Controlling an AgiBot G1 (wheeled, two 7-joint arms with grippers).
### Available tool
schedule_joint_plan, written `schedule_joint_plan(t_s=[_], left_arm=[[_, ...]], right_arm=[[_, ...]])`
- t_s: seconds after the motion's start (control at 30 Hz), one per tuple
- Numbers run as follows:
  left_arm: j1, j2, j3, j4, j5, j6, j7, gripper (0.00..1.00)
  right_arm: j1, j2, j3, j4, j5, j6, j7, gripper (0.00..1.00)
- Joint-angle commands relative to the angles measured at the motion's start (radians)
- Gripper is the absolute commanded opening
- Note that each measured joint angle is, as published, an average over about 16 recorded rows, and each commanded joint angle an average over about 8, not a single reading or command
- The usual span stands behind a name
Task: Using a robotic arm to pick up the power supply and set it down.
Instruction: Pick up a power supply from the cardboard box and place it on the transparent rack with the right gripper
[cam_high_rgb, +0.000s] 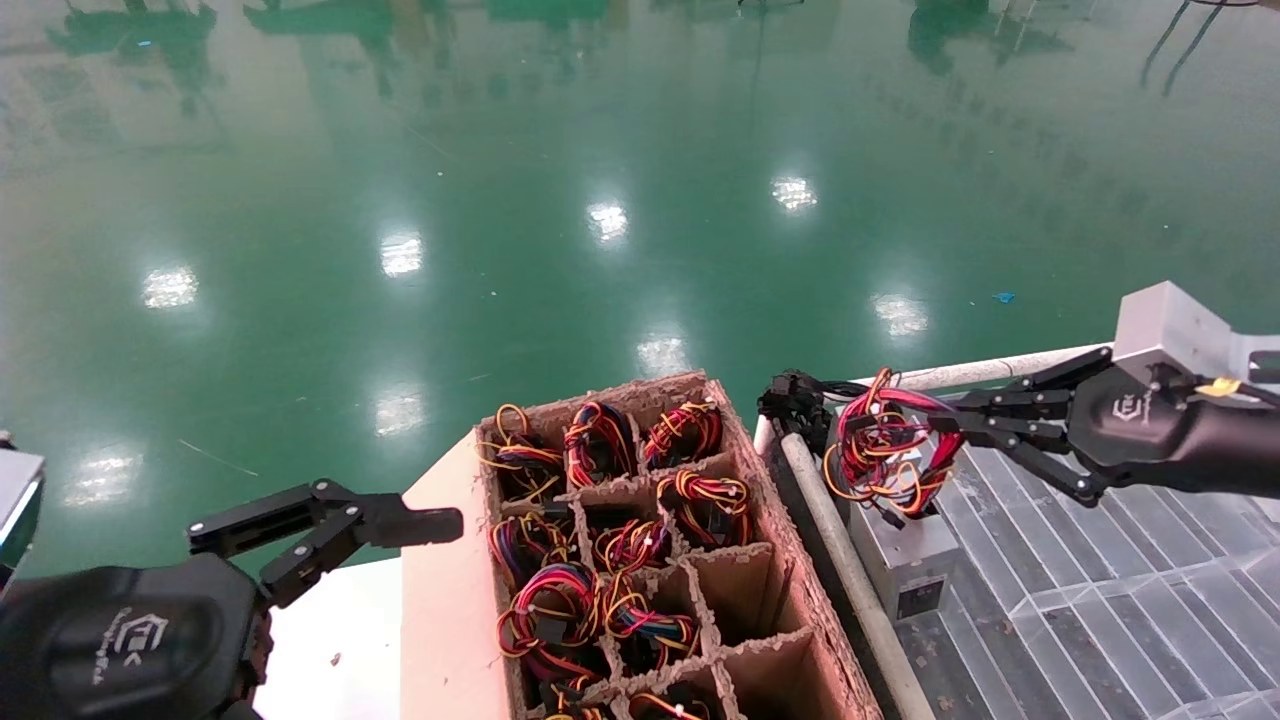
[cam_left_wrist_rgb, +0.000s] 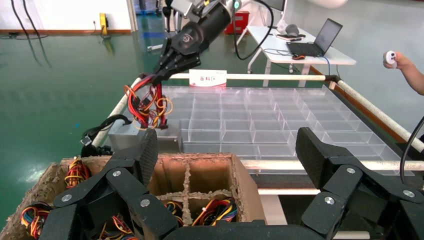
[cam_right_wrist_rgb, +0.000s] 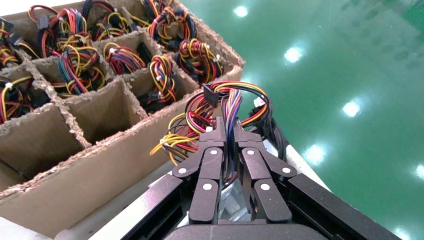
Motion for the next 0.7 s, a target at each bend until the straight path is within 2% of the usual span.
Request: schedule_joint_plan(t_s=[0.03,0.4,0.43,0.47,0.67,0.7], left_arm=[[0.000,0.000,0.000,0.000,0.000,0.000,0.000,1.00],[0.000,0.000,0.001,0.000,-0.001,0.000,0.000,1.00],[0.000,0.000,0.001,0.000,-0.001,0.000,0.000,1.00],[0.000,0.000,0.001,0.000,-0.001,0.000,0.000,1.00],[0.000,-0.001,0.001,0.000,-0.001,-0.001,0.001,1.00],[0.000,-0.001,0.002,0.000,-0.001,-0.001,0.001,1.00]], right_arm=[[-0.002,-0.010,-0.002,-0.031,-0.002,0.004,-0.022,0.00],[0.010,-0.019,-0.006,-0.191,-0.019,0.014,-0.136,0.00],[0.010,-0.019,-0.006,-0.205,-0.020,0.016,-0.147,0.03],[0.010,-0.020,-0.006,-0.217,-0.020,0.017,-0.158,0.11],[0.013,-0.023,-0.008,-0.271,-0.023,0.017,-0.199,0.86],[0.014,-0.023,-0.008,-0.276,-0.024,0.017,-0.202,0.96]])
